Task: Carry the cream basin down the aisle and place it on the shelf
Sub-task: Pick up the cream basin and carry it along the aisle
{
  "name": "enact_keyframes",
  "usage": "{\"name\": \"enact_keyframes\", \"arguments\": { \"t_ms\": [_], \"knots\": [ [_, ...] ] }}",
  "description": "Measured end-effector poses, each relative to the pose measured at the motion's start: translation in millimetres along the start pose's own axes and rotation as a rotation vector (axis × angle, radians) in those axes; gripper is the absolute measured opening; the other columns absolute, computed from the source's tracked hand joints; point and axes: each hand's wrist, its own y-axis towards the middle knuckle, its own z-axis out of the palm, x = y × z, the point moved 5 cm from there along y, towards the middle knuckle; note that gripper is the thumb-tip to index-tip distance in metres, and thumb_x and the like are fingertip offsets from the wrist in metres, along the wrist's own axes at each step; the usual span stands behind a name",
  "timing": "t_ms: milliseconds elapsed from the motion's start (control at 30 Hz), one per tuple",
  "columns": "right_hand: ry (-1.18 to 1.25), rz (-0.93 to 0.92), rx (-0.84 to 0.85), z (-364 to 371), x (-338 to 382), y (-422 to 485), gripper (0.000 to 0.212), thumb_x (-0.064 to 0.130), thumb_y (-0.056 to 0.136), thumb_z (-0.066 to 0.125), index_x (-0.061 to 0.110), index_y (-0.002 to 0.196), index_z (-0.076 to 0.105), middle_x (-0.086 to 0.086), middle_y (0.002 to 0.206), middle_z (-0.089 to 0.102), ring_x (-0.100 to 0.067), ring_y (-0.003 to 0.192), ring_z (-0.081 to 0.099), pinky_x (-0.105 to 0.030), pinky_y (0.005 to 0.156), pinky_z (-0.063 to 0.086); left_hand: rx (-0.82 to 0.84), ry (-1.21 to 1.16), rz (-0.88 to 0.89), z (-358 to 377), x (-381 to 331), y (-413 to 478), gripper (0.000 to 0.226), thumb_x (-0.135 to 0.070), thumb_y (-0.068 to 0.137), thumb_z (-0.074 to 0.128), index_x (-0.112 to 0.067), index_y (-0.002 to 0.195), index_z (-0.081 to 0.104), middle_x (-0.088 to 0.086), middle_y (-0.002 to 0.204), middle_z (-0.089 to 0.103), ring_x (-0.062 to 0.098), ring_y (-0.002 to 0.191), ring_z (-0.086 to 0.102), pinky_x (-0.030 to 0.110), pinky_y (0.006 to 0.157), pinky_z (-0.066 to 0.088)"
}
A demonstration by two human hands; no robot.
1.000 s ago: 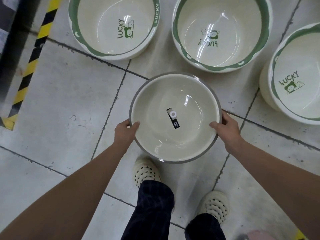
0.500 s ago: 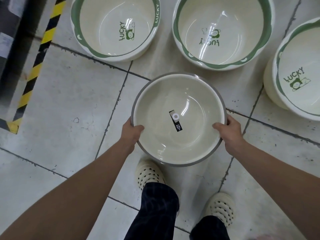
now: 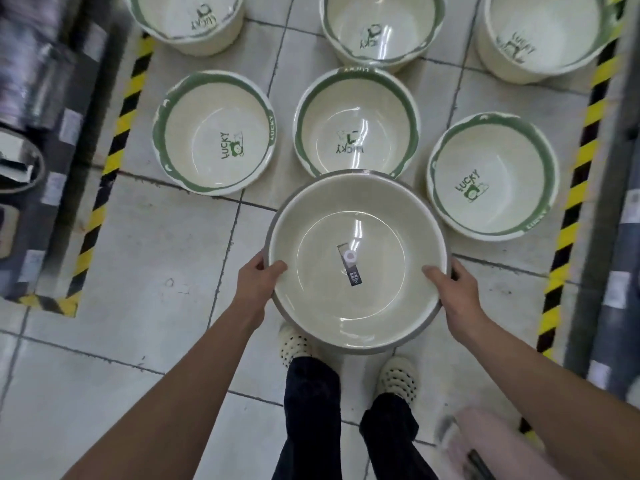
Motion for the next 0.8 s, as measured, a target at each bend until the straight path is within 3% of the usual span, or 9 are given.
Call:
{"name": "enact_keyframes", "arguments": {
  "t_ms": [67,200,300,367,433,600,800],
  "knots": [
    [0.003,0.017,-0.022,-18,34,-28,0.025,0.010,0.092,0.070,0.022,0.114,0.069,-0.003,0.109,0.074,-0.015,0.086,0.070,-0.025,0.067,0.055,0.018,0.007,-0.018,3,-29,-34,0.015,-0.004,0.089,0.065,-0.017,0.093,0.070,0.005,0.088,0.066,0.021,0.075,0.062,0.024,0.055,0.051],
    [0.064,0.008,-0.038,-48,94,-70,0.036,0.008,0.092,0.071,0.023,0.124,0.067,0.005,0.103,0.073,-0.011,0.084,0.070,-0.017,0.060,0.057,0.056,0.017,-0.025,14,-83,-84,0.021,-0.004,0.091,0.064,-0.013,0.109,0.070,0.006,0.093,0.068,0.023,0.079,0.064,0.023,0.052,0.052],
    [0.122,0.000,-0.083,-73,122,-87,0.031,0.008,0.091,0.072,0.026,0.116,0.070,0.004,0.103,0.074,-0.015,0.086,0.071,-0.024,0.070,0.061,0.084,0.043,-0.004,33,-117,-109,0.017,-0.005,0.091,0.065,-0.017,0.102,0.070,0.006,0.094,0.067,0.024,0.081,0.063,0.025,0.055,0.053],
    [0.159,0.001,-0.136,-94,132,-94,0.029,0.008,0.091,0.072,0.027,0.113,0.072,-0.001,0.107,0.075,-0.020,0.089,0.071,-0.033,0.079,0.061,0.124,0.059,0.010,52,-137,-122,0.018,-0.005,0.090,0.066,-0.022,0.097,0.070,0.008,0.097,0.068,0.025,0.083,0.064,0.035,0.070,0.056],
    [0.181,0.008,-0.177,-117,138,-99,0.036,0.009,0.091,0.072,0.019,0.125,0.071,-0.004,0.111,0.075,-0.021,0.092,0.071,-0.032,0.078,0.059,0.161,0.085,0.015,73,-155,-131,0.019,-0.006,0.090,0.067,-0.023,0.097,0.070,0.008,0.100,0.071,0.025,0.085,0.067,0.043,0.081,0.059],
    [0.198,0.041,-0.234,-176,144,-99,0.040,0.007,0.092,0.068,0.013,0.131,0.067,0.002,0.105,0.074,-0.018,0.090,0.070,-0.024,0.067,0.056,0.216,0.205,0.041,136,-184,-142,0.017,-0.006,0.088,0.067,-0.017,0.101,0.069,0.010,0.101,0.071,0.029,0.086,0.068,0.038,0.072,0.058],
    [0.270,0.108,-0.263,-244,151,-69,0.035,0.001,0.092,0.064,0.022,0.120,0.067,0.006,0.098,0.071,-0.013,0.083,0.067,-0.027,0.069,0.054,0.232,0.292,0.014,224,-201,-150,0.024,-0.001,0.088,0.066,-0.016,0.107,0.069,0.010,0.102,0.073,0.029,0.088,0.069,0.043,0.082,0.060]
  ]
}}
